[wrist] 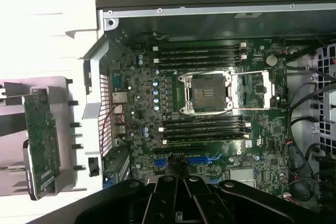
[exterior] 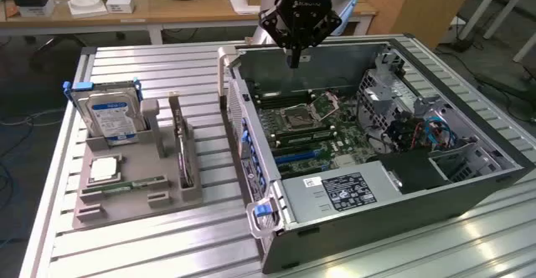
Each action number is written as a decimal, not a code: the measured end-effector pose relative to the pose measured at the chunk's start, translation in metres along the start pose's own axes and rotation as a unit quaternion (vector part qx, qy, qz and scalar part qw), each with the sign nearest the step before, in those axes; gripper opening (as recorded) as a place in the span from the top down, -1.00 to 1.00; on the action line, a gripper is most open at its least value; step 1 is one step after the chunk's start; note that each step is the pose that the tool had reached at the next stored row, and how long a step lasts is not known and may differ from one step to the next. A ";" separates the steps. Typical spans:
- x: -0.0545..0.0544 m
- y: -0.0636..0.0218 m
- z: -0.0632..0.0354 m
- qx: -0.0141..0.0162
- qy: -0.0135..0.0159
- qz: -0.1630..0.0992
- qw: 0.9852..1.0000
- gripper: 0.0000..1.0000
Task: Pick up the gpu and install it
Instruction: 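Reach for the gpu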
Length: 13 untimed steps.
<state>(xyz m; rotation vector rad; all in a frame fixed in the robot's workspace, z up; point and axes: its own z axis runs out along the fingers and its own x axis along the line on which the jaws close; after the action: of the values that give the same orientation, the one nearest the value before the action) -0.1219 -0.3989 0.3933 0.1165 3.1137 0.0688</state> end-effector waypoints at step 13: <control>0.005 -0.0003 -0.0002 0.000 0.000 0.000 1.000 0.80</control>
<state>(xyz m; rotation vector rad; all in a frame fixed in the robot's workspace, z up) -0.1265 -0.3989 0.3933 0.1167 3.1137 0.0687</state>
